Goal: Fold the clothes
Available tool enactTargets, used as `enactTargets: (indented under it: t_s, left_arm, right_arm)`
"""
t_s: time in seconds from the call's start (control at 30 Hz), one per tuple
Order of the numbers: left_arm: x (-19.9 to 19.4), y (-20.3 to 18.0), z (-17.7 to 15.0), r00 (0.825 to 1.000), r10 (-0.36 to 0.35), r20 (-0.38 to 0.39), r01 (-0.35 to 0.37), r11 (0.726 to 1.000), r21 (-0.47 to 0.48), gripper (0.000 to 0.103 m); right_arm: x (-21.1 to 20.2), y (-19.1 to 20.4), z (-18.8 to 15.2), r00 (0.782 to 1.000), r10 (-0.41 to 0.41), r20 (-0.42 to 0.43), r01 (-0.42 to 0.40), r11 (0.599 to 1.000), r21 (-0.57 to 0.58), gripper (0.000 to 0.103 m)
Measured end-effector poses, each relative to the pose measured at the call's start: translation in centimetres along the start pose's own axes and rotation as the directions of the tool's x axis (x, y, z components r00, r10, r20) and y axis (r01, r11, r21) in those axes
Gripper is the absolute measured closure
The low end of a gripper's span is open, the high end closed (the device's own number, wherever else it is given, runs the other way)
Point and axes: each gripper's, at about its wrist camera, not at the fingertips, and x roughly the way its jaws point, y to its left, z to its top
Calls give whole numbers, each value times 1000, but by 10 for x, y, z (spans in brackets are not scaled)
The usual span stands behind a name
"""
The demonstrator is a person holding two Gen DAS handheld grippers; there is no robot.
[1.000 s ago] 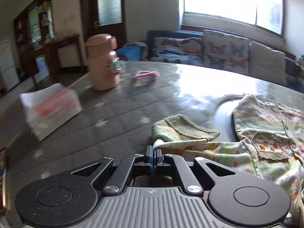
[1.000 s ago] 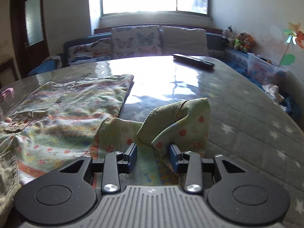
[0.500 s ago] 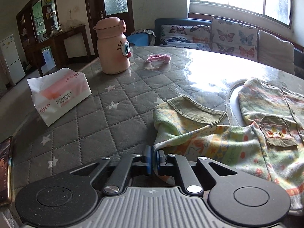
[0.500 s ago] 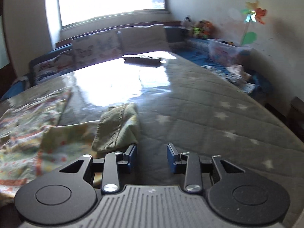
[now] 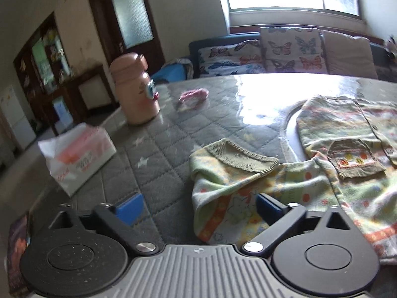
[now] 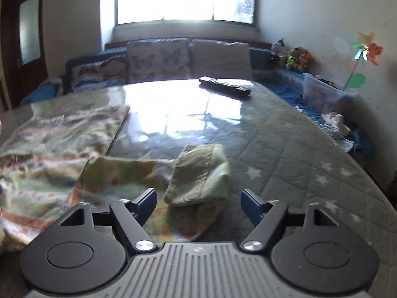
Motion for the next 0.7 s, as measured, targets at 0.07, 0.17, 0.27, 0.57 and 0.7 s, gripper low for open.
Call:
enactTargets:
  t_s: [0.07,0.17,0.27,0.57,0.7]
  left_arm:
    - [4,-4,0,1000,7,-1,-7,1000,28,0]
    - [12,-7,0,1000,16,-13,-16,999,48,0]
    - [18,-10,0,999,27,-19,-26,998,63,0]
    - [22,-12,1,999,49,-12,-48,995,85,0]
    - [25,-12,3,998,57,-11,-56,994,92,0]
  right_arm:
    - [5,0,0,1000,-25,3,25,999,-29,19]
    - [13,-10,4,995,-97,26,98,994,-53,18]
    - [14,-28,8,983,-179,44,179,984,-17,18]
    - [-12,-60,10,937,-332,113,328,943,53,16]
    - [-18,-42,19,966,-208,152,204,978,39,9]
